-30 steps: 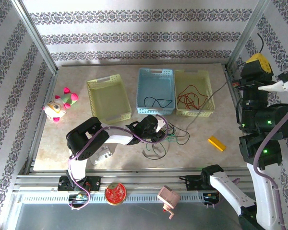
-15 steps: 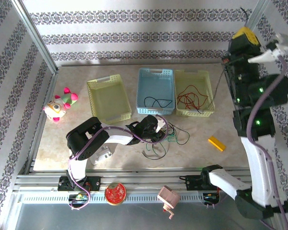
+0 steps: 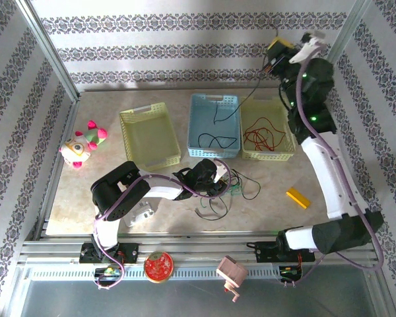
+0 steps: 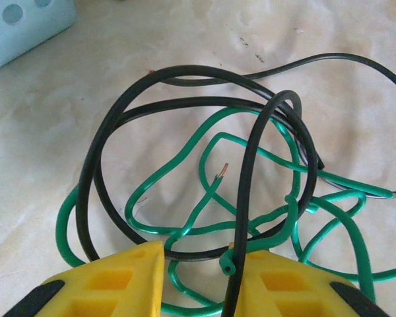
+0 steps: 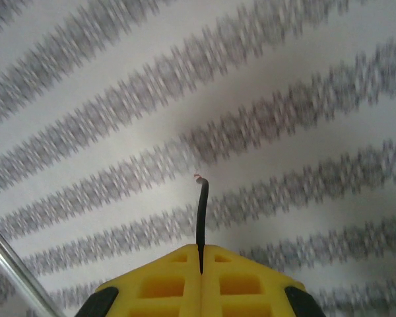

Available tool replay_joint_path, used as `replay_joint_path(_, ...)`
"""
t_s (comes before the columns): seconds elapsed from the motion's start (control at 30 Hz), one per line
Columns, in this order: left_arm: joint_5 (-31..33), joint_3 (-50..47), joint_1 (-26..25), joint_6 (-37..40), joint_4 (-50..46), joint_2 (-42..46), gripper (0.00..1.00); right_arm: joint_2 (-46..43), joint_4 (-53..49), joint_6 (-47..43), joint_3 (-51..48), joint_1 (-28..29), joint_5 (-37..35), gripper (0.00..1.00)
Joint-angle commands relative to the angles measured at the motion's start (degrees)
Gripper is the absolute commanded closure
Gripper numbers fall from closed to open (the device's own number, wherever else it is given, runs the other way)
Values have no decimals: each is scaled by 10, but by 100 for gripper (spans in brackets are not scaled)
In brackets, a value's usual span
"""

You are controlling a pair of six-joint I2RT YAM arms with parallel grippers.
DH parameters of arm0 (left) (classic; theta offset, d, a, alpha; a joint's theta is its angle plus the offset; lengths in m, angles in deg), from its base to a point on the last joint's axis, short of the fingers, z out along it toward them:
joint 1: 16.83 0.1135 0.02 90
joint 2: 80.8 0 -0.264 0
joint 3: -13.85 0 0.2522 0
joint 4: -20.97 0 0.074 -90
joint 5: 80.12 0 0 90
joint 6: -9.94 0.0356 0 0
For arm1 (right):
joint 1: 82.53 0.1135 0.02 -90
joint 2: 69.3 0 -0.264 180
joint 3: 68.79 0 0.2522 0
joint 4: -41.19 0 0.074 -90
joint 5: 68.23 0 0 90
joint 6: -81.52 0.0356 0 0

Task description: Untangle the cables

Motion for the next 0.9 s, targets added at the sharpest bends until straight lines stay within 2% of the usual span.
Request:
replay_joint_path(0.0, 11, -8, -9, 11, -7, 14, 69, 39, -5, 51, -64, 13, 47, 100)
replay_joint_path(0.27, 13, -10, -9, 10, -9, 19, 68, 166, -59, 110, -128, 28, 129, 100)
replay_joint_path(0.6, 25, -21, -9, 3, 3, 37, 68, 289, -65, 129, -75, 38, 188, 100)
replay_joint_path(0.63, 26, -21, -9, 2, 5, 40, 68, 297, -70, 129, -66, 39, 188, 97)
replay_joint_path(0.67, 27, -22, -9, 2, 7, 41, 68, 303, -74, 127, -57, 39, 190, 88)
replay_joint_path(0.73, 30, -24, -9, -1, 11, 46, 67, 302, -87, 122, -45, 39, 176, 61)
replay_joint_path(0.77, 32, -27, -9, -2, 15, 48, 67, 293, -92, 115, -44, 38, 162, 54)
replay_joint_path(0.87, 43, -37, -9, -6, 31, 58, 67, 249, -103, 90, -63, 39, 109, 45)
